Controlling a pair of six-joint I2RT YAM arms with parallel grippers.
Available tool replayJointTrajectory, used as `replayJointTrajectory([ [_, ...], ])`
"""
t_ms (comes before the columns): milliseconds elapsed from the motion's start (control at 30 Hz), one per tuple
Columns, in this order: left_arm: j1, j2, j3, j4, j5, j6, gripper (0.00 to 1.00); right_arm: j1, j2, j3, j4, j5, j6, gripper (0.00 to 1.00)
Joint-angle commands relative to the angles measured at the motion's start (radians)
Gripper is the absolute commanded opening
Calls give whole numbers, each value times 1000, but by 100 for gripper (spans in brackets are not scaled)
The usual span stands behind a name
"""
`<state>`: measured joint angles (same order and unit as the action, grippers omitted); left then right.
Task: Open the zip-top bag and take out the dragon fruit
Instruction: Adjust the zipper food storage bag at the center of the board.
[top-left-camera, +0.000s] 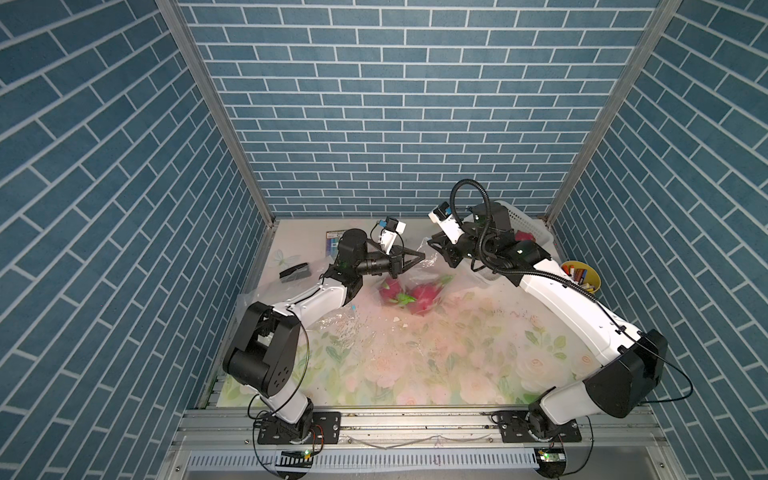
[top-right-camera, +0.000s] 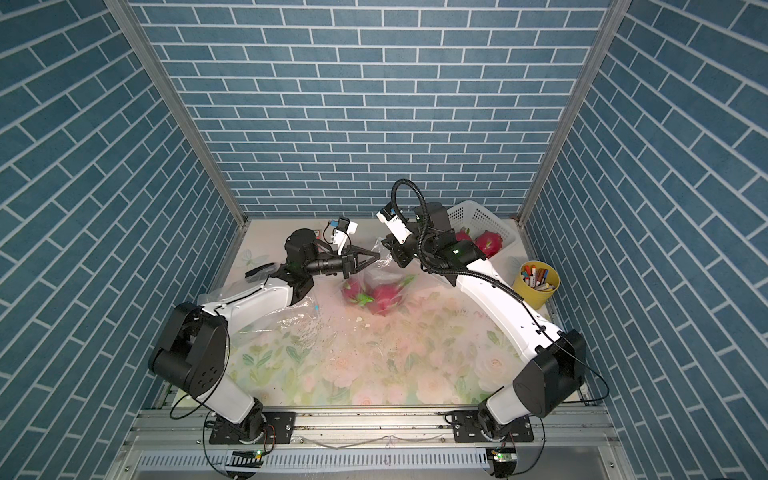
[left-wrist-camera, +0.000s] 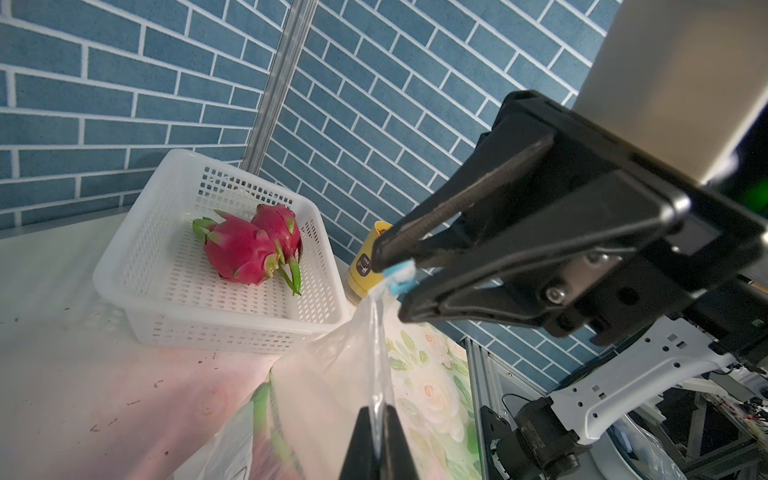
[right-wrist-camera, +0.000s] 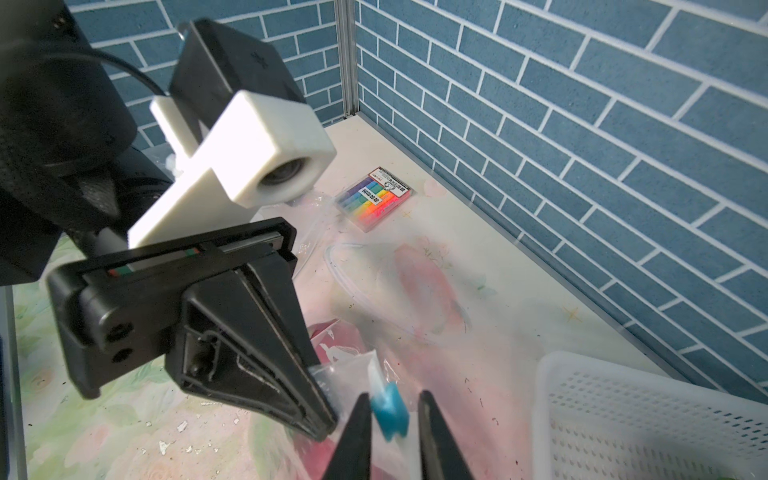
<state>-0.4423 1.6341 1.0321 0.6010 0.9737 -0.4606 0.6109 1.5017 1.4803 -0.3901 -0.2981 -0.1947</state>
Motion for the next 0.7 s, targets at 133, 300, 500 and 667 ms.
replayJointTrajectory([
  [133,-8,-29,9,14,8,27,0,1,3,17,16,-16,-35,13],
  [300,-7,-29,9,11,9,28,0,-1,2,16,13,-23,-34,20],
  [500,-6,-36,8,4,7,37,0,-3,5,18,10,-28,-34,21],
  [667,-7,-36,7,2,4,39,0,-5,6,20,4,-33,-29,19],
])
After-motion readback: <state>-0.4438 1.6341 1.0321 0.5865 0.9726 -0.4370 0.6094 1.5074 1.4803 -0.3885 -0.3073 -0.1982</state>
